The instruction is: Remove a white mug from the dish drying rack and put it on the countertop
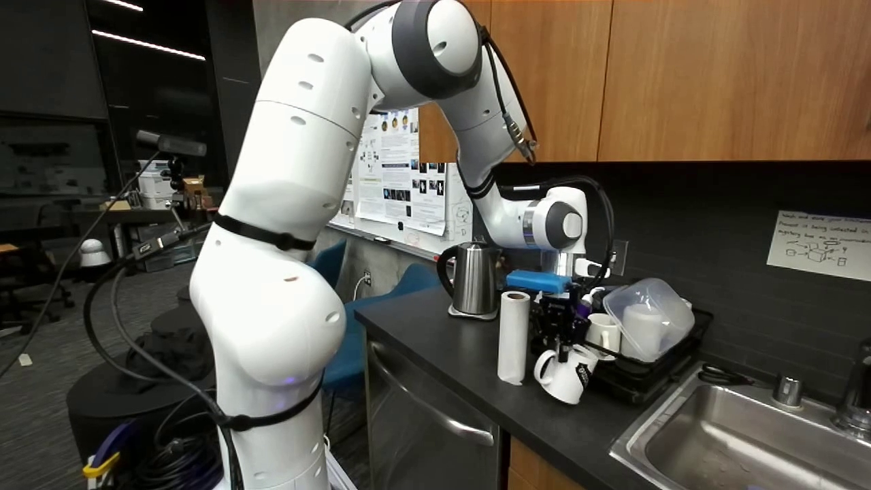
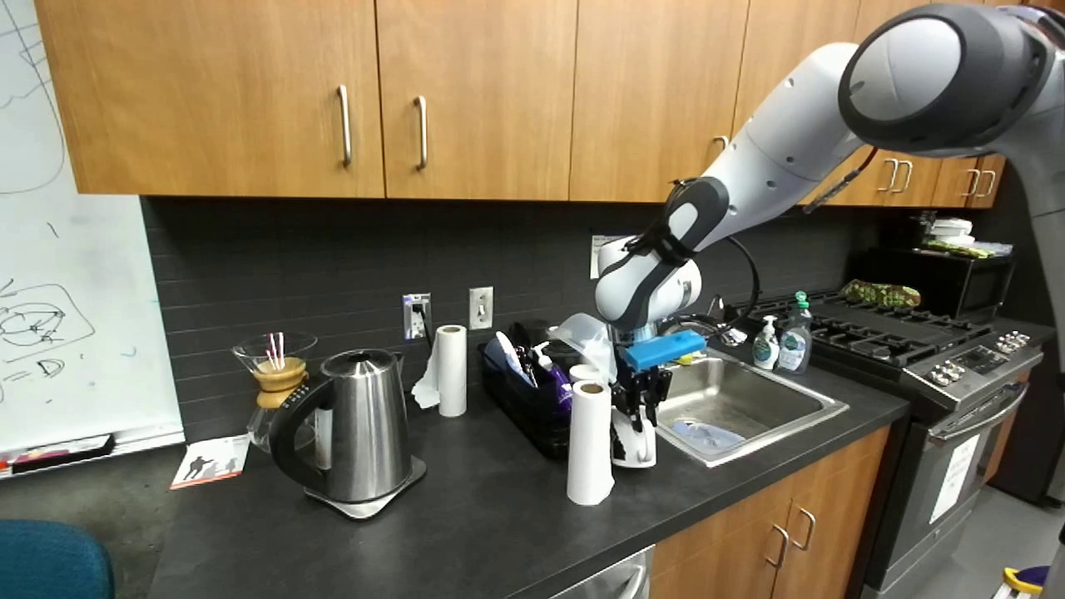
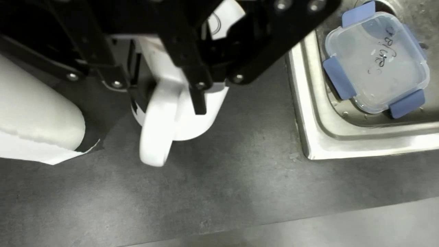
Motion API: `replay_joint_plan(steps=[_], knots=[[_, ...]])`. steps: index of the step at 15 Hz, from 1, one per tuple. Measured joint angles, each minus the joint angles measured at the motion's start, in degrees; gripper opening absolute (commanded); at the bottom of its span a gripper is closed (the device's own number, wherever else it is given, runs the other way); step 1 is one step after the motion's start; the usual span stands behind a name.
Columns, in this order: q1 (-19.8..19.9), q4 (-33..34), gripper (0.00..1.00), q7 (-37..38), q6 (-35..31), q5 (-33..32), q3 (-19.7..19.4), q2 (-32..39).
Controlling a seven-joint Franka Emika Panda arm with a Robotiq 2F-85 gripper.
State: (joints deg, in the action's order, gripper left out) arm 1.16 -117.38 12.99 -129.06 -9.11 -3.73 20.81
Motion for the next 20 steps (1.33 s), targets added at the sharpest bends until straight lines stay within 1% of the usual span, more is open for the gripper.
replay_joint_plan(steps=[1,4,5,6,14,20], knots=[[0.0,0.3,0.69,-0.3,0.2,0.4,0.0,0.2],[0.2,0.9,0.91,-0.9,0.7,0.5,0.0,0.4],[0.2,1.3,0.97,-1.1,0.7,0.6,-0.1,0.6],[0.2,1.7,1.0,-1.3,0.7,0.6,-0.1,0.7],[1.3,3.3,1.0,-4.8,0.9,2.8,-0.2,0.8],[2.7,4.4,1.0,-6.2,1.1,2.9,-0.5,0.0]])
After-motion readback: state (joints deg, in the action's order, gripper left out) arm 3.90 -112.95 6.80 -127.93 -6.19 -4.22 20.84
